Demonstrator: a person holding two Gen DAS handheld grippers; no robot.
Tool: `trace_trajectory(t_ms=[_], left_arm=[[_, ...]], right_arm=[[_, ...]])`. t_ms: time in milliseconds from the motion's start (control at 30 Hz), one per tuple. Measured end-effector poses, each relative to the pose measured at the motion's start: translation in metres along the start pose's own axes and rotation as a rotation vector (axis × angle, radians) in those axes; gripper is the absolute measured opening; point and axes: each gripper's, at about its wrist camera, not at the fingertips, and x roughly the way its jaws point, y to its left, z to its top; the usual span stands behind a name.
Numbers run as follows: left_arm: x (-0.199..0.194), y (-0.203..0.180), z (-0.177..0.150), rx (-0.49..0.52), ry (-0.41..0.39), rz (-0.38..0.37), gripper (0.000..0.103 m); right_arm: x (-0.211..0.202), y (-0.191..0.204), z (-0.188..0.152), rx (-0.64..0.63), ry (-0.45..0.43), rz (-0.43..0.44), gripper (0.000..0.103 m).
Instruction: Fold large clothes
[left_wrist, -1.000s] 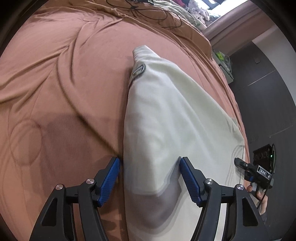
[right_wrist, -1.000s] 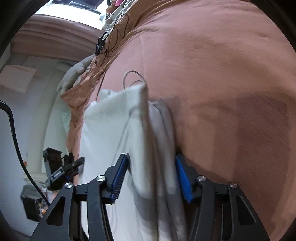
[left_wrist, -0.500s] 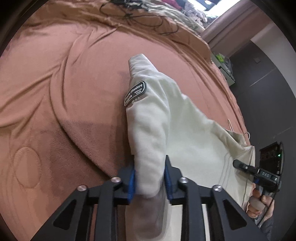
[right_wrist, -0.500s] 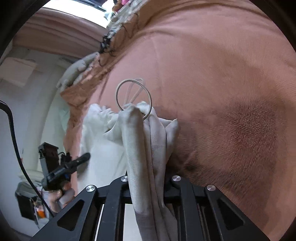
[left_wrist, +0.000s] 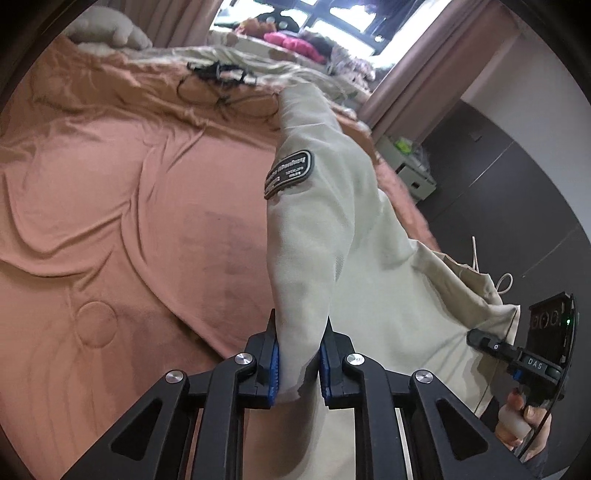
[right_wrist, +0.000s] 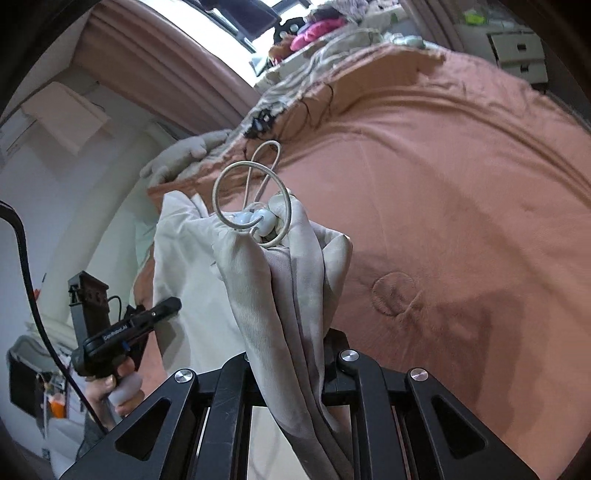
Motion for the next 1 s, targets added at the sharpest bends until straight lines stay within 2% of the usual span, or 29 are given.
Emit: trace_trajectory(t_ms=[233, 467, 667, 1000], left_arm=[[-0.044, -0.042, -0.014, 0.035, -0.065, -0.035, 0.015], [-0.074, -0.096, -0.035, 0.056, -0.110, -0.102, 0.015], [-0.078, -0.149, -0.050, 0.087, -0.103, -0.159, 0.015], [-0.061, -0.245, -0.068, 0.165, -0.064, -0.250, 0.014]], right_arm=[[-0.052, 0.043, -0.017, -0.060, -0.084, -0.020, 0.011], [-0.119, 0.054, -0.027, -0.083, -0.193, -0.044, 0.011], [-0.179, 0.045, -0.032, -0.097, -0.252, -0.111, 0.011], [-0.271, 0.009, -0.031, -0.096, -0.315, -0.217, 0.011]])
